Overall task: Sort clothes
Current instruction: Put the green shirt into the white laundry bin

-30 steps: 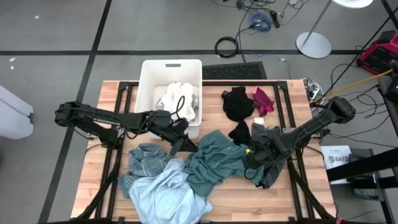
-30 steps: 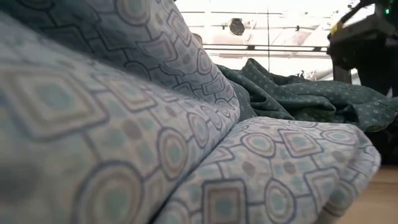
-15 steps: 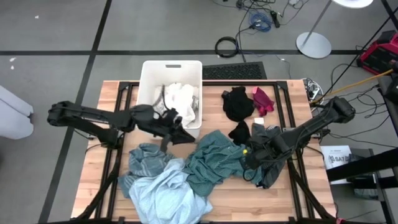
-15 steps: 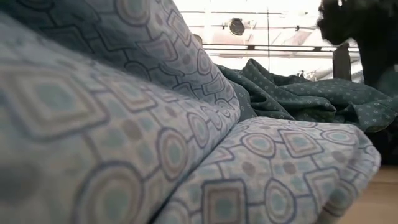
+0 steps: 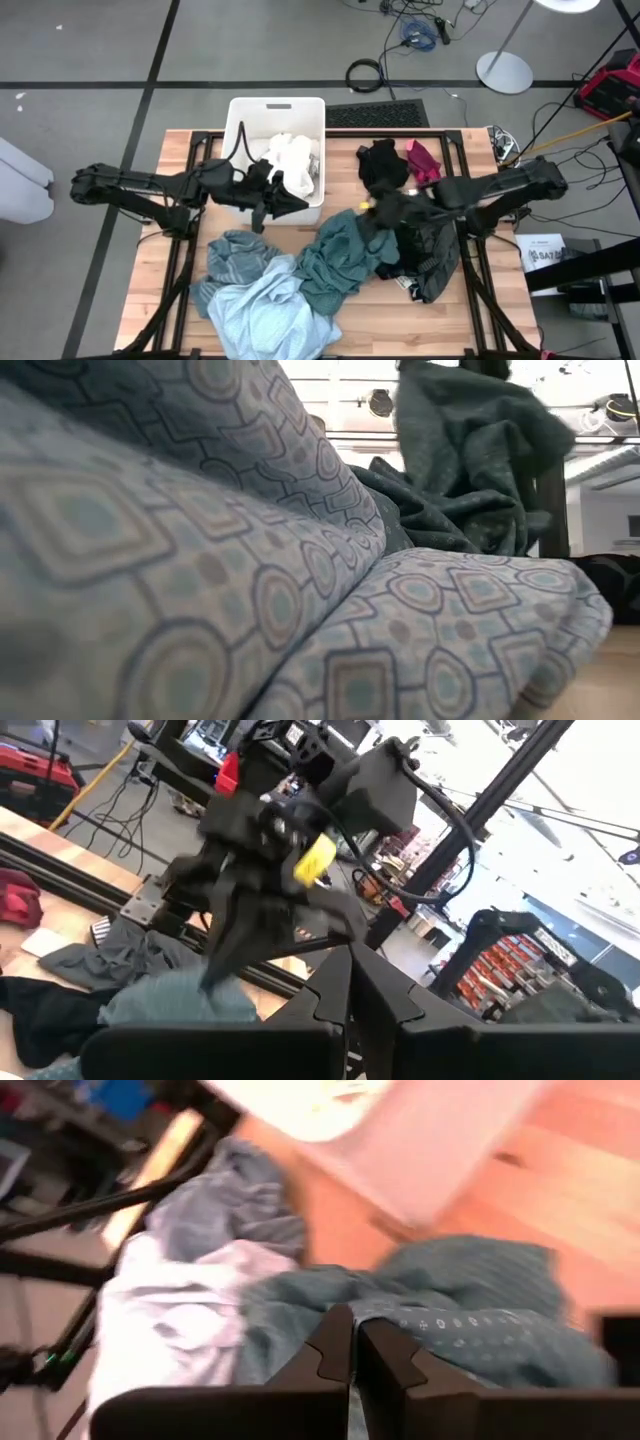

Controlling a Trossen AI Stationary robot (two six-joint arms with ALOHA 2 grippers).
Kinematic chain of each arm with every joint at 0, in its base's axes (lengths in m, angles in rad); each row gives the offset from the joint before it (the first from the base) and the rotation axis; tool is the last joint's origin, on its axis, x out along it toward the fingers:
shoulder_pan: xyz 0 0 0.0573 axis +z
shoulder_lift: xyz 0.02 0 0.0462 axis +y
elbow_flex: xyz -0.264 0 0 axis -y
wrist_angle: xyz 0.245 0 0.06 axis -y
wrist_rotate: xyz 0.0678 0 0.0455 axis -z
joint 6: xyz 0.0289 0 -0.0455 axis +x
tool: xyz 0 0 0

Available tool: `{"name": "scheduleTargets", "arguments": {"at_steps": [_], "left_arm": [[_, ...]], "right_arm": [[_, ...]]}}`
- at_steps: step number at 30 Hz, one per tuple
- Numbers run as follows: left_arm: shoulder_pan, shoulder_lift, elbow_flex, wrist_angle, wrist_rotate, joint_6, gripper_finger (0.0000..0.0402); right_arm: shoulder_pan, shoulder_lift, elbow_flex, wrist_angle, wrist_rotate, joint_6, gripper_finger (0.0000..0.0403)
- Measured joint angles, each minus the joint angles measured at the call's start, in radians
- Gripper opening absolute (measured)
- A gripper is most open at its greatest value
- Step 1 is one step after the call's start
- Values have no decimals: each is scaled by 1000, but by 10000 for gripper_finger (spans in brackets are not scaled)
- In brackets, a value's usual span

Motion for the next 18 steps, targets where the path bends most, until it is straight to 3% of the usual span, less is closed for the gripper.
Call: {"name": "scheduleTargets", "arguments": {"at_steps": [6, 11, 18], "left_arm": [[13, 0, 0, -1, -1, -1, 15], [25, 0, 0, -1, -1, -8, 15], [24, 0, 0, -2, 0, -9, 15]], "right_arm": [[-66, 191, 0, 173, -186, -178, 0], [-86, 360, -3, 171, -314, -221, 0], [-94, 502, -3, 365, -531, -277, 0]]}}
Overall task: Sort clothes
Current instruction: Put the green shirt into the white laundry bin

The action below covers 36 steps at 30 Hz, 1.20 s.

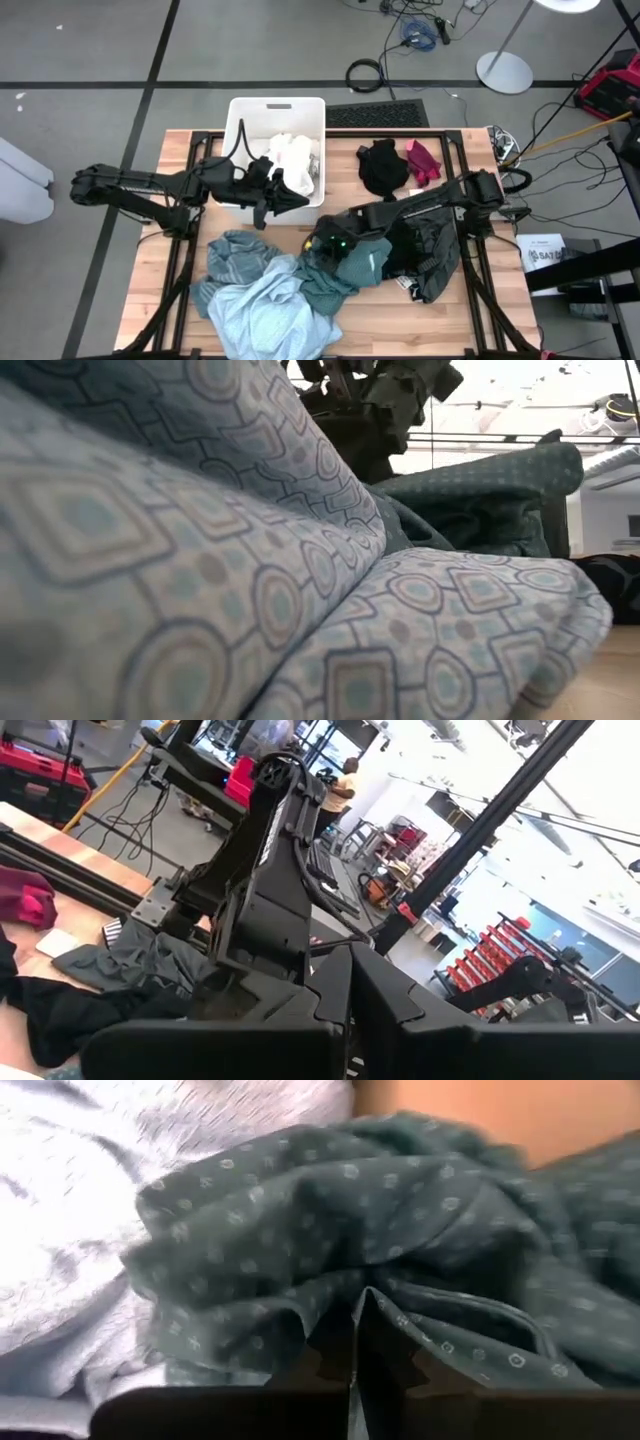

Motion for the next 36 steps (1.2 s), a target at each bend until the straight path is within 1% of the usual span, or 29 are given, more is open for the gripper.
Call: {"name": "scheduleTargets", "arguments": {"at_steps": [2, 7, 12, 17, 23, 27, 31, 34, 36], "left_arm": [[0, 0, 0, 0, 0, -1, 15], [0, 0, 0, 0, 23, -2, 15], [0, 0, 0, -2, 32, -2, 15], [0, 0, 0, -3, 32, -2, 15], [9, 0, -1, -42, 32, 7, 15], [20, 0, -1, -45, 32, 6, 15], [21, 0, -1, -45, 32, 6, 15], [21, 0, -1, -47, 32, 6, 15], [21, 0, -1, -47, 32, 6, 15]], "right_arm": [[-9, 4, 0, 18, -18, 1, 0], [-19, -4, 0, 3, -9, 39, 4], [-28, -40, 0, -37, 7, 41, 36], [-35, -92, 2, -65, 8, 42, 91], [-54, -155, 2, -147, 38, 36, 176], [-62, -195, 2, -239, 44, 29, 232], [-55, -239, 2, -354, 91, 15, 278], [-36, -250, 2, -444, 145, 8, 305], [-20, -251, 2, -480, 162, -5, 320]]}}
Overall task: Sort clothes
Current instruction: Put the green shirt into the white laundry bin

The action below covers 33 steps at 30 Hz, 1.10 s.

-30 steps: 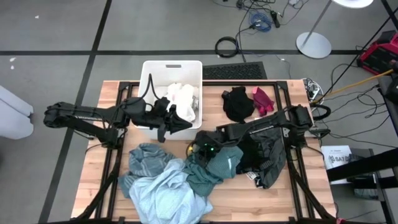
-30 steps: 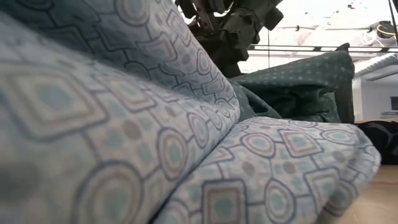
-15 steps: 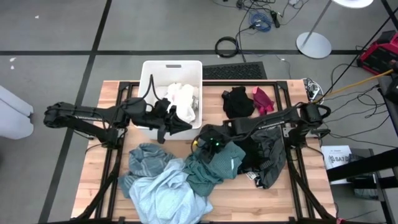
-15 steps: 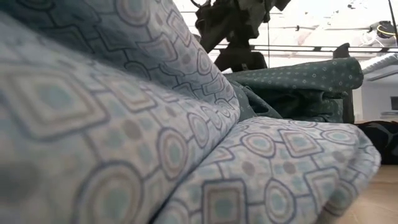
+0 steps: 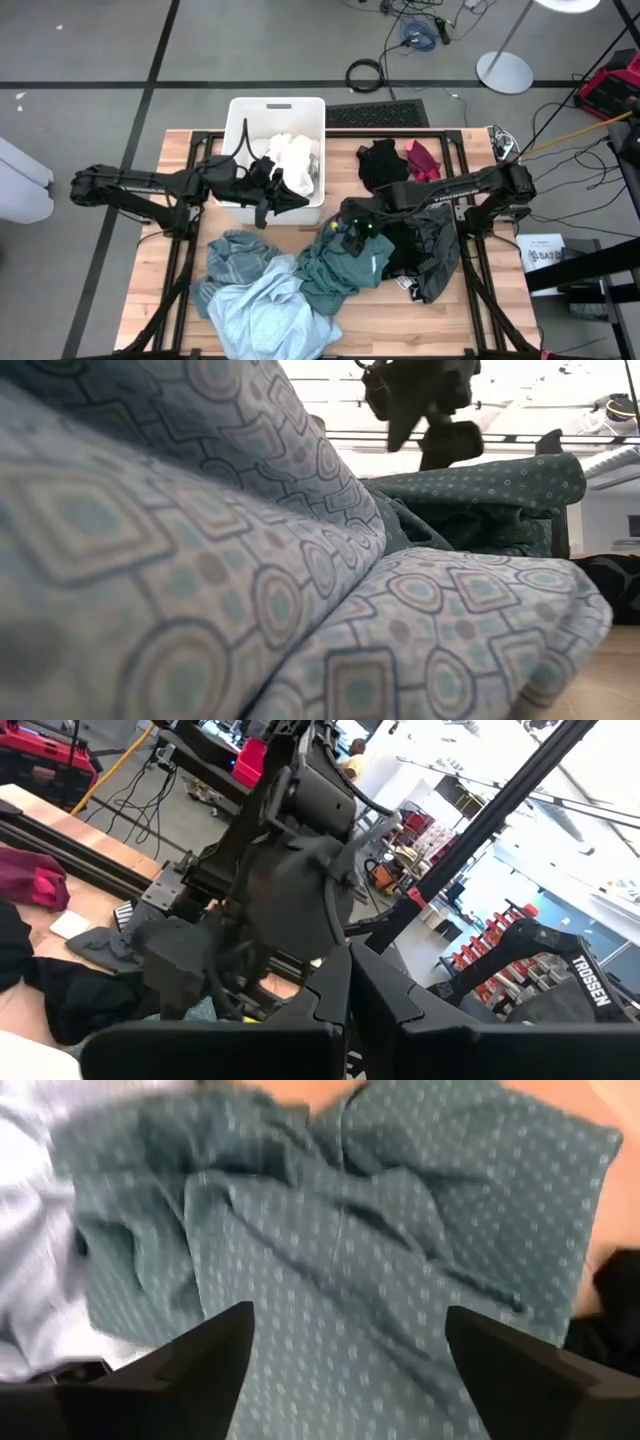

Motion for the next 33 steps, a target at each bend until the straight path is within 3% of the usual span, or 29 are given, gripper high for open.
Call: {"name": "scheduleTargets", "arguments": {"at_steps": [7, 15, 22, 29, 33], "left_arm": [[5, 0, 0, 0, 0, 0, 15], [36, -15, 0, -37, -7, 10, 15], [64, -113, 0, -327, -293, 78, 15], [85, -176, 0, -355, -299, 80, 15], [85, -184, 0, -358, -298, 79, 15]], "right_arm": [[38, 83, 0, 16, 78, -126, 355], [12, 232, 0, 145, 105, -242, 361], [13, 339, 0, 206, 98, -287, 361], [12, 453, 12, 295, 11, -289, 360], [18, 465, 13, 292, 17, -262, 333]]}}
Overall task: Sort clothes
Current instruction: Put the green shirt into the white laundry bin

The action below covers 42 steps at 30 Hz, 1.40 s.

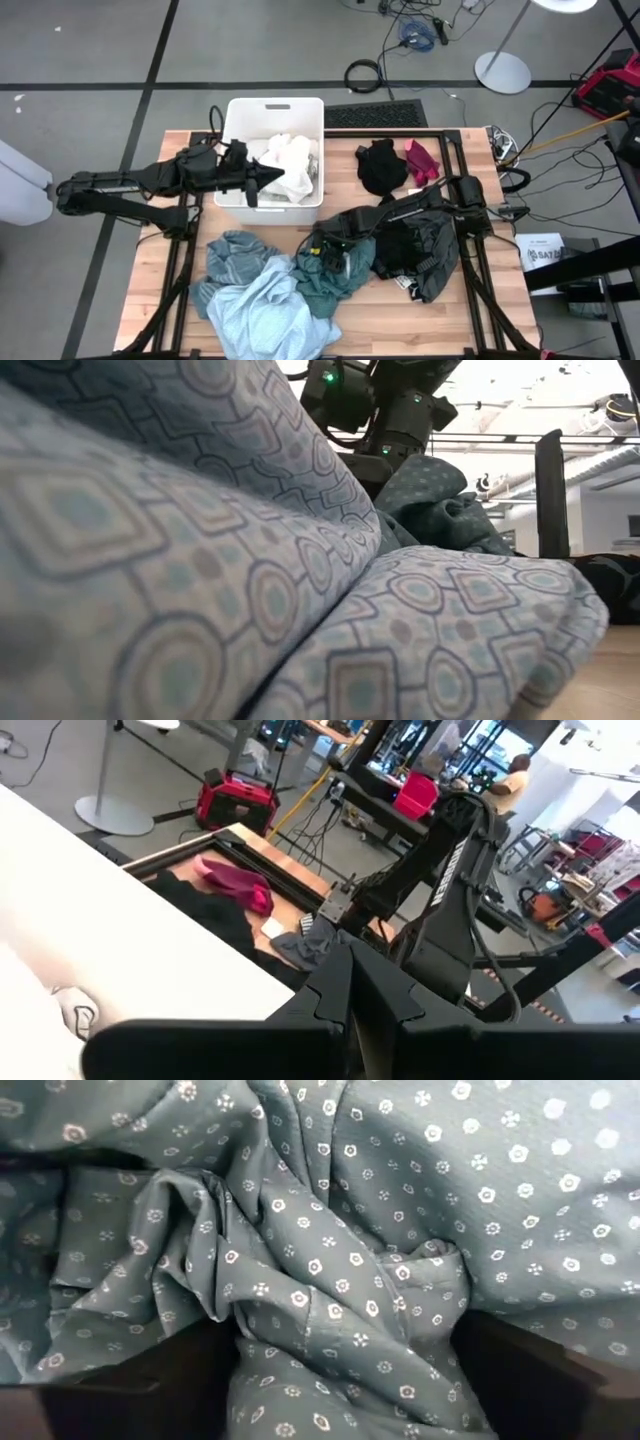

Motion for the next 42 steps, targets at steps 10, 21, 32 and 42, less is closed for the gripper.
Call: {"name": "scheduleTargets", "arguments": {"at_steps": [10, 21, 32, 42], "left_arm": [[-1, 0, 0, -13, 5, -1, 15], [-1, 0, 0, -46, 15, -1, 15], [-1, 0, 0, -49, 6, 26, 15], [2, 0, 0, -49, -42, 25, 15]], "right_arm": [[3, -20, -1, -26, -6, 34, 82], [17, -152, -20, -223, 8, 159, 42], [65, -543, -19, -372, 191, 322, 42], [60, -818, -16, -214, 415, 317, 42]]}}
